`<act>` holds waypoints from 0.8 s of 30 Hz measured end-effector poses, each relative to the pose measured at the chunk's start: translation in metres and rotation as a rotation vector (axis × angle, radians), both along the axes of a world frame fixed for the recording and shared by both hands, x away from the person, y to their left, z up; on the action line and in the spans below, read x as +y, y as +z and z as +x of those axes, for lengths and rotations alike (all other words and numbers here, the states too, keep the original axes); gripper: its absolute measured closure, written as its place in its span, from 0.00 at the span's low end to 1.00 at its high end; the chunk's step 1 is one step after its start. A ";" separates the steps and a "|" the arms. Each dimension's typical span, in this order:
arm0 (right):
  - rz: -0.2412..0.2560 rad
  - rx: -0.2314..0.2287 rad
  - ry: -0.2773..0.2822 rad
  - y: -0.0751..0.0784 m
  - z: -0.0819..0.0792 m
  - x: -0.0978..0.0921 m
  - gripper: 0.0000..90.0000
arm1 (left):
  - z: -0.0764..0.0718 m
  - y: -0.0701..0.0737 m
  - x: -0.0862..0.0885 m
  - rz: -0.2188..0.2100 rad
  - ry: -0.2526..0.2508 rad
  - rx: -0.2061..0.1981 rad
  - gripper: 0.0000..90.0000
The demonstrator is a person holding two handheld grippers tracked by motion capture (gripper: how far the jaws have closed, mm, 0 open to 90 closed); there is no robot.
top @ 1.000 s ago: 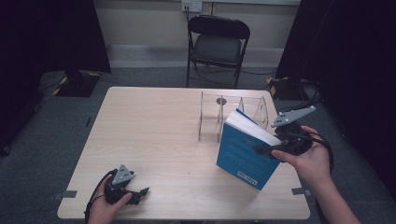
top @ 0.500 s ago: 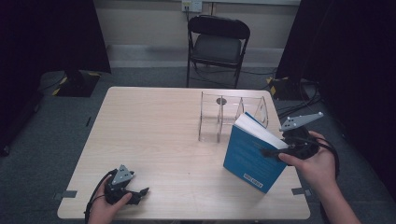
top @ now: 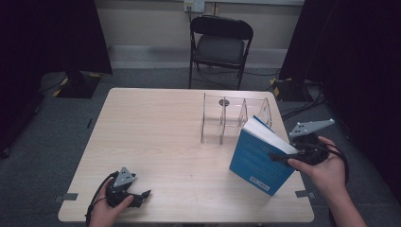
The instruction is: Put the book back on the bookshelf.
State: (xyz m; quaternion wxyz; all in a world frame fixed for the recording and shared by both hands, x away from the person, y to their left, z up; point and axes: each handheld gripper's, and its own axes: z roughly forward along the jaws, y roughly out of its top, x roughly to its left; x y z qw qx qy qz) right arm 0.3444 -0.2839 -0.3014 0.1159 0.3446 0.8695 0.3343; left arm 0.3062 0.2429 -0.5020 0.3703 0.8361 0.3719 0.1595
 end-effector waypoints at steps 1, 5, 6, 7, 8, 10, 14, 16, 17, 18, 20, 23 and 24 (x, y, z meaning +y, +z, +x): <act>0.011 -0.003 0.002 -0.002 -0.001 -0.003 0.68 | 0.000 0.000 0.000 0.000 0.000 -0.001 0.14; 0.012 -0.022 -0.004 -0.003 -0.003 -0.003 0.68 | 0.000 0.000 0.000 0.001 0.000 -0.001 0.14; 0.010 -0.028 0.004 -0.003 -0.002 -0.003 0.68 | 0.000 0.000 0.000 0.000 0.000 -0.001 0.14; 0.014 -0.030 0.012 -0.003 -0.002 -0.004 0.67 | 0.000 0.000 0.000 0.000 0.000 -0.001 0.14; 0.023 -0.031 0.012 -0.004 -0.001 -0.004 0.67 | 0.000 0.000 0.000 0.001 -0.001 0.001 0.14; 0.041 -0.039 0.007 -0.005 -0.001 -0.005 0.66 | 0.000 0.000 0.000 -0.001 0.000 -0.001 0.14; 0.060 -0.061 0.012 -0.009 0.000 -0.005 0.61 | 0.000 0.000 0.000 0.000 0.000 -0.002 0.14; 0.067 -0.071 0.011 -0.010 0.001 -0.005 0.58 | 0.000 0.000 0.000 0.000 0.001 -0.001 0.14; 0.070 -0.074 0.017 -0.011 0.002 -0.004 0.56 | 0.000 0.000 0.000 0.000 0.000 -0.002 0.14; 0.070 -0.075 0.020 -0.012 0.002 -0.003 0.56 | 0.000 0.000 0.000 0.000 0.000 -0.001 0.14; 0.061 -0.079 0.026 -0.012 0.004 -0.001 0.55 | 0.000 0.000 0.000 0.000 0.000 -0.002 0.14; 0.067 -0.063 0.035 -0.012 0.008 0.002 0.53 | 0.000 0.000 0.000 0.003 -0.002 -0.002 0.14; 0.052 -0.062 0.038 -0.012 0.010 0.005 0.53 | 0.000 0.000 0.000 0.005 -0.003 0.000 0.14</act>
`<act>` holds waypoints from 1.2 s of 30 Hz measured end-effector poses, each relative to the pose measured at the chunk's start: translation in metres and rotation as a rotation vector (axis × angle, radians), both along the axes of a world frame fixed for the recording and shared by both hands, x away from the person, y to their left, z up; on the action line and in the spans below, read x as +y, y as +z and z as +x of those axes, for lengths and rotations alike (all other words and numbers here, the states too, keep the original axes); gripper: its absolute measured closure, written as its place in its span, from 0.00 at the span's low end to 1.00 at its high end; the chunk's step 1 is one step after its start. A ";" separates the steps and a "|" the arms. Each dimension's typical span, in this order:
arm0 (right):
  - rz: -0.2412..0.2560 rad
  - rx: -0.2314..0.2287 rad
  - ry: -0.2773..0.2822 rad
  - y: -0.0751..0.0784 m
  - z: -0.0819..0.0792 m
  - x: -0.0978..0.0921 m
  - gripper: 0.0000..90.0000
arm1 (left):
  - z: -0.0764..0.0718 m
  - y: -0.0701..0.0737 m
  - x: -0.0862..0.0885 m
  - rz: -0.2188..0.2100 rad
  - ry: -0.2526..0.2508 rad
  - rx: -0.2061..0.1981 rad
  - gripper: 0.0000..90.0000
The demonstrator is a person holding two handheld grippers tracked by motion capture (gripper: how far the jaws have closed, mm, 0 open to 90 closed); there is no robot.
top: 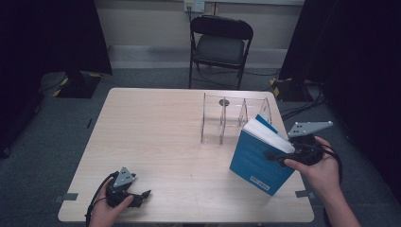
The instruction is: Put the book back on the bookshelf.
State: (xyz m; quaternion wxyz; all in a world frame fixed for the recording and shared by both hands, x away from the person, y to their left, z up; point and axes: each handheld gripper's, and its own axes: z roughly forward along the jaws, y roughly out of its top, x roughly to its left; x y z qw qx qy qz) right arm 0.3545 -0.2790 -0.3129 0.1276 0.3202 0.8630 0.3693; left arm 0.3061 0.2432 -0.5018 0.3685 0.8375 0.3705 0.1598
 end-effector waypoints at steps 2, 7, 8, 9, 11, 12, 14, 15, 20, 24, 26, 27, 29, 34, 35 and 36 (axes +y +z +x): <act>-0.019 0.008 -0.004 0.001 0.001 0.001 0.53 | 0.000 0.000 0.000 -0.001 0.000 -0.001 0.15; -0.025 0.006 -0.007 0.001 0.000 0.002 0.50 | 0.000 0.000 0.000 -0.003 0.001 -0.002 0.15; -0.028 0.007 -0.020 0.001 0.000 0.002 0.48 | 0.000 0.000 0.000 -0.003 0.000 -0.002 0.15; -0.034 0.011 -0.028 0.001 -0.001 0.003 0.48 | 0.000 0.000 0.000 -0.003 0.001 -0.002 0.15; -0.033 0.008 -0.016 0.001 -0.001 0.003 0.48 | 0.000 0.000 0.000 -0.003 0.001 -0.002 0.15; -0.042 0.008 -0.021 0.001 -0.001 0.003 0.49 | 0.000 0.000 0.000 -0.003 0.001 -0.002 0.15; -0.050 0.004 -0.006 0.001 -0.001 0.004 0.50 | 0.000 0.000 0.000 -0.002 0.001 -0.003 0.15; -0.060 0.013 -0.011 0.001 -0.001 0.004 0.53 | 0.000 0.000 0.000 -0.002 0.001 -0.002 0.15; -0.107 0.039 0.014 0.003 0.000 0.008 0.57 | 0.000 0.000 0.000 -0.003 0.000 -0.002 0.15; -0.088 0.023 0.003 0.002 -0.002 0.007 0.59 | 0.000 0.000 -0.002 0.003 -0.007 0.000 0.15; -0.086 0.015 -0.005 0.002 -0.002 0.007 0.62 | 0.000 0.000 -0.002 0.000 -0.009 -0.002 0.15; -0.084 0.013 -0.009 0.002 -0.002 0.007 0.63 | 0.000 0.000 -0.002 -0.001 -0.008 -0.002 0.15; -0.066 0.018 -0.006 0.001 -0.003 0.007 0.66 | 0.000 0.000 -0.002 -0.001 -0.009 -0.002 0.15; -0.072 0.010 -0.012 0.002 -0.006 0.009 0.67 | 0.000 0.000 -0.002 -0.001 -0.009 -0.001 0.15; -0.071 0.006 -0.011 0.002 -0.007 0.010 0.67 | 0.000 0.000 -0.002 -0.001 -0.009 -0.001 0.15; -0.069 0.007 -0.012 0.002 -0.008 0.010 0.67 | 0.000 0.000 -0.002 -0.001 -0.009 -0.001 0.15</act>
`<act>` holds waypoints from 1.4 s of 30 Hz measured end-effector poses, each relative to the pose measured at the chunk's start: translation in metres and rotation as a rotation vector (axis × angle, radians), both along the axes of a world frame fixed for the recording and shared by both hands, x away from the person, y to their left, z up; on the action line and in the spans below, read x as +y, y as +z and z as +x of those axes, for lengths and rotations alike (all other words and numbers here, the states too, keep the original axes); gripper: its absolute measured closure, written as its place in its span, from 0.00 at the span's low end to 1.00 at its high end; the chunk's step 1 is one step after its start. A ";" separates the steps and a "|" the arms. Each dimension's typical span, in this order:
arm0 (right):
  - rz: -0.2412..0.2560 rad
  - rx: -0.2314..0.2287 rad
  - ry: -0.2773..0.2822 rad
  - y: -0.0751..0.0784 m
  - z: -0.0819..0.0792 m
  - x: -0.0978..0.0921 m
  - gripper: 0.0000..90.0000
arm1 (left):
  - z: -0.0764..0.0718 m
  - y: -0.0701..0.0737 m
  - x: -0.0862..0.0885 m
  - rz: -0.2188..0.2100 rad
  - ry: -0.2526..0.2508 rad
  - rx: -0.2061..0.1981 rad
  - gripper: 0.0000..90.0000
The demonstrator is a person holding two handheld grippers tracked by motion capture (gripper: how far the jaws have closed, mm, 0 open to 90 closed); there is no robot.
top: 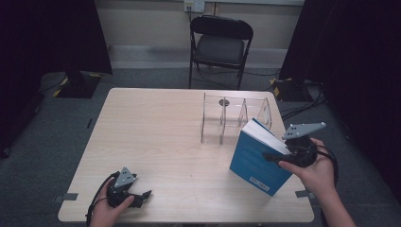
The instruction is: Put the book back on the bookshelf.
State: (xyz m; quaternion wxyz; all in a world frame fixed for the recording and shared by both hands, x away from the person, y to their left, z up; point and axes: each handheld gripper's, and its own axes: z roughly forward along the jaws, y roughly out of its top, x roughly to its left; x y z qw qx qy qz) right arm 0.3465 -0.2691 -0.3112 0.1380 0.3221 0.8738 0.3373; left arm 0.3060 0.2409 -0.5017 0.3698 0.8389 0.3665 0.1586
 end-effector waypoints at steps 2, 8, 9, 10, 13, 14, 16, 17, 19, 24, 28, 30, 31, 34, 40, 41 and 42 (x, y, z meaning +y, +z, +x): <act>0.000 -0.005 -0.004 0.000 -0.001 0.001 0.67 | 0.000 0.000 0.000 0.000 0.000 0.000 0.15; 0.004 -0.004 -0.027 0.001 -0.006 0.003 0.68 | 0.000 0.000 0.000 -0.001 -0.001 0.001 0.15; 0.004 -0.002 -0.033 0.001 -0.007 0.004 0.68 | 0.000 0.000 0.000 -0.001 -0.001 0.001 0.15; 0.003 -0.004 -0.037 0.001 -0.007 0.004 0.68 | 0.000 0.000 0.000 -0.001 -0.001 0.001 0.15; 0.011 0.008 -0.051 0.002 -0.007 0.004 0.68 | 0.000 0.000 0.000 -0.002 0.000 0.000 0.15; 0.023 0.015 -0.058 0.001 -0.006 0.003 0.68 | 0.000 0.000 0.000 -0.001 -0.001 0.000 0.15; 0.041 0.029 -0.083 0.001 -0.006 0.001 0.69 | 0.000 0.000 0.000 -0.001 -0.001 0.000 0.15; 0.044 0.033 -0.089 0.001 -0.005 0.000 0.69 | 0.000 0.000 0.000 -0.001 -0.001 0.000 0.15; 0.041 0.029 -0.093 0.002 -0.005 0.000 0.69 | 0.000 0.000 0.000 -0.001 -0.001 0.000 0.15; 0.028 0.036 -0.111 0.005 -0.005 0.000 0.69 | 0.000 0.000 0.000 -0.001 -0.001 0.000 0.15; 0.040 0.033 -0.133 0.008 -0.005 0.000 0.69 | 0.000 0.000 0.000 -0.001 -0.001 0.000 0.15; 0.054 0.032 -0.141 0.010 -0.005 -0.002 0.69 | 0.000 0.000 0.000 -0.001 -0.001 0.000 0.15; 0.060 0.029 -0.147 0.011 -0.005 -0.003 0.69 | 0.000 0.000 0.000 -0.001 0.000 0.000 0.15; 0.067 0.030 -0.161 0.015 -0.005 -0.004 0.69 | 0.000 0.000 0.000 0.000 -0.001 0.000 0.15; 0.058 0.029 -0.205 0.021 -0.002 -0.008 0.69 | 0.000 0.000 0.000 0.000 -0.001 0.000 0.15; 0.058 0.036 -0.215 0.022 -0.002 -0.009 0.69 | 0.000 0.000 0.000 0.000 -0.001 0.000 0.15; 0.057 0.036 -0.221 0.023 -0.002 -0.010 0.69 | 0.000 0.000 0.000 0.001 -0.001 -0.001 0.15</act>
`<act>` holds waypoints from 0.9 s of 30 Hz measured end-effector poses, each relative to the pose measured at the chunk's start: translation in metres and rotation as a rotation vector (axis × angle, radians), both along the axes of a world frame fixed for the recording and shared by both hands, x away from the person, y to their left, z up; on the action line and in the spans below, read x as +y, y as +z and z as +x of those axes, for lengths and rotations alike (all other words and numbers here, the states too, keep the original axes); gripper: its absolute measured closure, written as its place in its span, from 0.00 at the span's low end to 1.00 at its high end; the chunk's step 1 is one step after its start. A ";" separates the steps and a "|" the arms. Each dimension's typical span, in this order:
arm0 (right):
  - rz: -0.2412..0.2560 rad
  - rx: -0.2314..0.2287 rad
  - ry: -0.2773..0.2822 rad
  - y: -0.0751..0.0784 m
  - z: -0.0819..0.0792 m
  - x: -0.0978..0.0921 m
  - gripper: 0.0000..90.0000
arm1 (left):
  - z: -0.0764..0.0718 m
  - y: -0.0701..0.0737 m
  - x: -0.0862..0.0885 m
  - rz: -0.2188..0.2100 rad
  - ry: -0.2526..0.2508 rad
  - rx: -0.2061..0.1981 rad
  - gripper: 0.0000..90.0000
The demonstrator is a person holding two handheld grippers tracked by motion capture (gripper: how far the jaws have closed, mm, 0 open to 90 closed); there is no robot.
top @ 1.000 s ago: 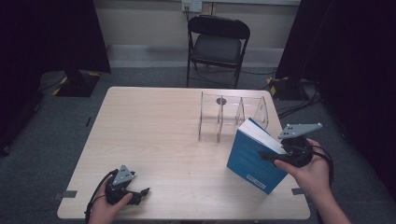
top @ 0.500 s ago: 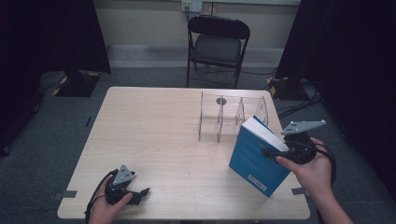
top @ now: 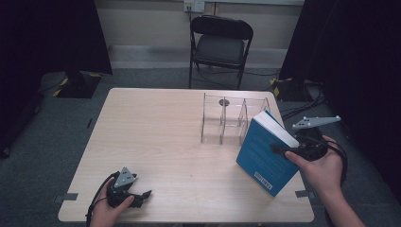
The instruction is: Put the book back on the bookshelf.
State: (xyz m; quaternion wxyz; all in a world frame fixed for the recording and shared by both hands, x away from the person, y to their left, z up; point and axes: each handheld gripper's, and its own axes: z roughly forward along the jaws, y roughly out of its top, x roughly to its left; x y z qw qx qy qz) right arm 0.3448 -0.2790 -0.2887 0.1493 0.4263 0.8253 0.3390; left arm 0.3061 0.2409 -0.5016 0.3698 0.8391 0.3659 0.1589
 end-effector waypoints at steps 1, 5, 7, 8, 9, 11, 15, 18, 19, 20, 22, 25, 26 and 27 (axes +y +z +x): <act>-0.005 -0.004 -0.006 0.001 0.000 -0.002 0.69 | 0.000 0.000 0.000 0.000 0.000 0.000 0.15; -0.016 0.006 -0.039 0.004 0.002 -0.006 0.69 | 0.000 0.000 0.000 0.000 0.000 0.000 0.15; -0.022 0.007 -0.047 0.006 0.003 -0.007 0.69 | 0.000 0.000 0.000 0.000 0.000 0.001 0.15; -0.023 0.001 -0.046 0.006 0.004 -0.009 0.69 | 0.000 0.000 0.000 0.000 0.000 0.000 0.15; -0.023 -0.001 -0.052 0.006 0.005 -0.010 0.69 | 0.000 0.000 0.000 0.000 0.000 0.000 0.15; -0.021 0.005 -0.061 0.007 0.006 -0.011 0.69 | 0.000 0.000 0.000 -0.001 0.000 0.001 0.15; -0.020 0.009 -0.077 0.008 0.009 -0.013 0.69 | 0.000 0.000 0.000 0.000 0.000 0.000 0.15; -0.029 0.011 -0.089 0.010 0.013 -0.013 0.69 | 0.000 0.000 0.000 -0.001 0.001 0.000 0.15; -0.027 0.017 -0.099 0.010 0.014 -0.012 0.69 | 0.000 0.000 0.000 -0.001 0.001 0.001 0.15; -0.031 0.014 -0.102 0.010 0.015 -0.012 0.69 | 0.000 0.000 0.000 -0.001 0.002 0.001 0.15; -0.032 0.019 -0.117 0.010 0.017 -0.012 0.69 | 0.000 0.000 0.000 -0.001 0.001 0.001 0.15; -0.036 0.017 -0.127 0.009 0.021 -0.012 0.69 | -0.001 0.000 -0.001 -0.009 0.007 0.002 0.15; -0.037 0.019 -0.132 0.009 0.021 -0.011 0.69 | -0.001 0.000 -0.001 -0.009 0.007 0.002 0.15; -0.038 0.017 -0.136 0.009 0.023 -0.011 0.69 | -0.001 0.000 -0.001 -0.009 0.007 0.002 0.15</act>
